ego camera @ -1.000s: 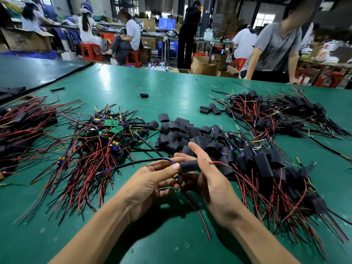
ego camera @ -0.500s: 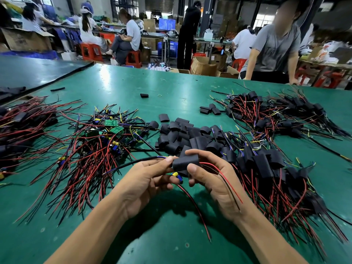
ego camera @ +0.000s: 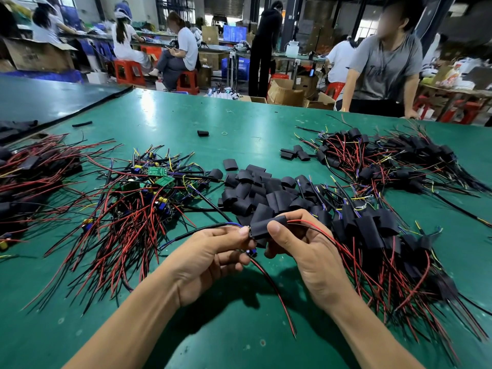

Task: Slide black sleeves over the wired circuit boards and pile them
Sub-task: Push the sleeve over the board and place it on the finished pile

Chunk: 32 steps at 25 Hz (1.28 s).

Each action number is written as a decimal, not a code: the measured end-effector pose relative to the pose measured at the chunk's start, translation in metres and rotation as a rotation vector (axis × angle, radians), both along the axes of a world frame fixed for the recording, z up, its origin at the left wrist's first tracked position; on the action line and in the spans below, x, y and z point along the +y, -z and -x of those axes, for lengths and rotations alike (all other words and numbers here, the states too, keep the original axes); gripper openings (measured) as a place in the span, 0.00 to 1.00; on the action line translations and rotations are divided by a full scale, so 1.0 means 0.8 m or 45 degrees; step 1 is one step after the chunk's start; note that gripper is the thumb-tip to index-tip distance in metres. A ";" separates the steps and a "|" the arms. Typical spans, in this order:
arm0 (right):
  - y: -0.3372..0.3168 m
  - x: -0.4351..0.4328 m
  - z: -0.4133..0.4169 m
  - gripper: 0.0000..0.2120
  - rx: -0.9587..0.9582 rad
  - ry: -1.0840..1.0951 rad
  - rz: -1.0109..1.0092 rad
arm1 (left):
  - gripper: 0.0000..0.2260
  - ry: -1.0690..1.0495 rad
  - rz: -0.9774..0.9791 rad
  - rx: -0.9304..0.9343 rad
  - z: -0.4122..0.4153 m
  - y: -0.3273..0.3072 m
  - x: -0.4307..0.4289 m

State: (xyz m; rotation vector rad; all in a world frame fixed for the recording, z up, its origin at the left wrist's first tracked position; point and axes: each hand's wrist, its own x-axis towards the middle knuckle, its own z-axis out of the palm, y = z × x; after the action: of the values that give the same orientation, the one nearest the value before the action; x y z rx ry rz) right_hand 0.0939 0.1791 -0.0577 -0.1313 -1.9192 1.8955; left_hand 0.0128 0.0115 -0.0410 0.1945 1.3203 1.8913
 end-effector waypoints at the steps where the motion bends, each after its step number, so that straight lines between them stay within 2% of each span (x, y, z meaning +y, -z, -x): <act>1: 0.000 -0.002 -0.001 0.20 0.002 0.013 -0.002 | 0.05 0.001 0.002 0.017 0.000 0.001 0.000; 7: 0.003 -0.012 0.002 0.10 0.027 -0.007 0.003 | 0.07 -0.027 0.027 0.134 -0.003 0.000 0.000; 14: 0.005 -0.015 0.005 0.19 -0.145 -0.035 0.045 | 0.07 -0.104 -0.056 0.163 -0.008 0.001 0.002; 19: 0.007 -0.021 0.007 0.17 -0.243 -0.080 0.146 | 0.16 -0.057 -0.049 0.236 -0.010 0.006 0.001; 22: 0.008 -0.024 0.005 0.18 -0.220 -0.120 0.112 | 0.16 0.038 -0.069 0.304 -0.009 0.008 -0.001; 24: 0.006 -0.028 0.003 0.16 -0.217 -0.129 0.098 | 0.16 0.074 -0.061 0.342 -0.009 0.010 -0.001; 32: 0.003 -0.040 0.003 0.17 -0.211 -0.192 0.090 | 0.13 -0.012 -0.100 0.290 -0.009 0.010 0.000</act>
State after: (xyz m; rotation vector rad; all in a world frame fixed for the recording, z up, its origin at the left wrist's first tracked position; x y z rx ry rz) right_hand 0.0913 0.1474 -0.0603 -0.1744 -2.0202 2.1121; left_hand 0.0199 0.0113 -0.0491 0.4564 1.3980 1.9753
